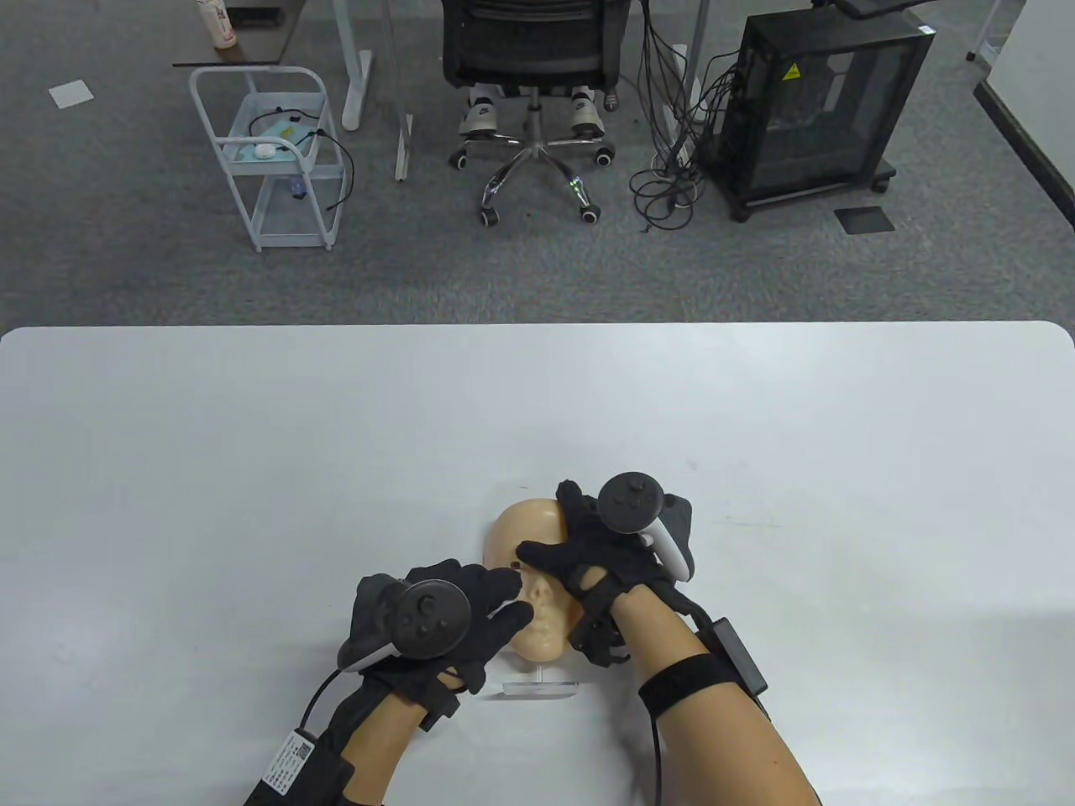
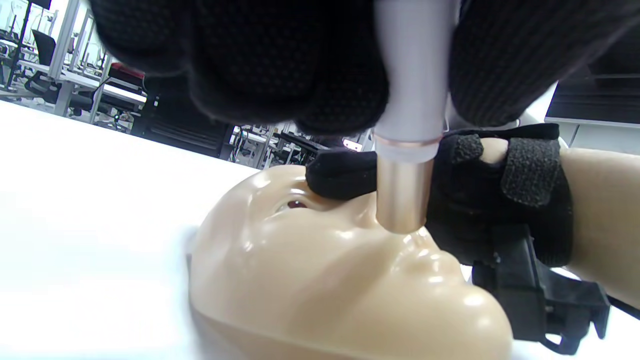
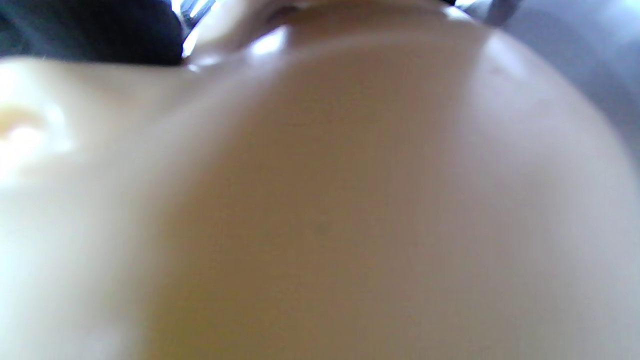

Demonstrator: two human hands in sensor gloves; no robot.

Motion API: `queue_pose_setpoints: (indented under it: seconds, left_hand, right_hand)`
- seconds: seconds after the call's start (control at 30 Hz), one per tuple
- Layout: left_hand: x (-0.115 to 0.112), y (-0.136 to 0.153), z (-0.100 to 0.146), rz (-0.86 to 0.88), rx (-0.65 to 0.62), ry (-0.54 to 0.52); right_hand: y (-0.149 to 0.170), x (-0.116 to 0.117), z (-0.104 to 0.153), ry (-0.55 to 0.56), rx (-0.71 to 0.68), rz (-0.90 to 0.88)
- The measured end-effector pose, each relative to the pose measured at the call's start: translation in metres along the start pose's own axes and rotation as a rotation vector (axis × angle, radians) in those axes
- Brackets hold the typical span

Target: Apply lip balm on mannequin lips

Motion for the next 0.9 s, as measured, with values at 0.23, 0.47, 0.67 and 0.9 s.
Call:
queue_pose_setpoints:
  seconds: [0.23,0.47,0.67,0.9]
  left_hand:
    - [-0.0041,-0.0017,-0.0002,-0.013,-0.005,0.012]
    - [-0.0055,-0.0006,0.0000,-0.017,0.004,0.034]
    - [-0.0045,-0.0005,0.0003,-0.040,0.017,0.042]
    - [-0.0005,-0.0044,0.0015,0.009,-0.013,-0.003]
  right_hand:
    - [0.0004,-0.0002,0.0001,-0.001,-0.001,-0.002]
    - [0.0007,-0.0005,0.0002,-0.004,-0.001,-0.002]
    - [0.0007,-0.0007,0.0002,-0.005,-0.001,-0.001]
    - [0.0007,-0.0007,0.0003,-0.005,-0.001,-0.001]
Point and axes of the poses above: the tracker on the back of each hand, its own y axis roughly to the little-finger side, its own z axis roughly from the fingertips to the wrist, x = y × z, the point moved 3 cm from there along -z, roughly from the wrist to the fingertips, and after that the axes turned 10 degrees about z, right-handed, at the moved point
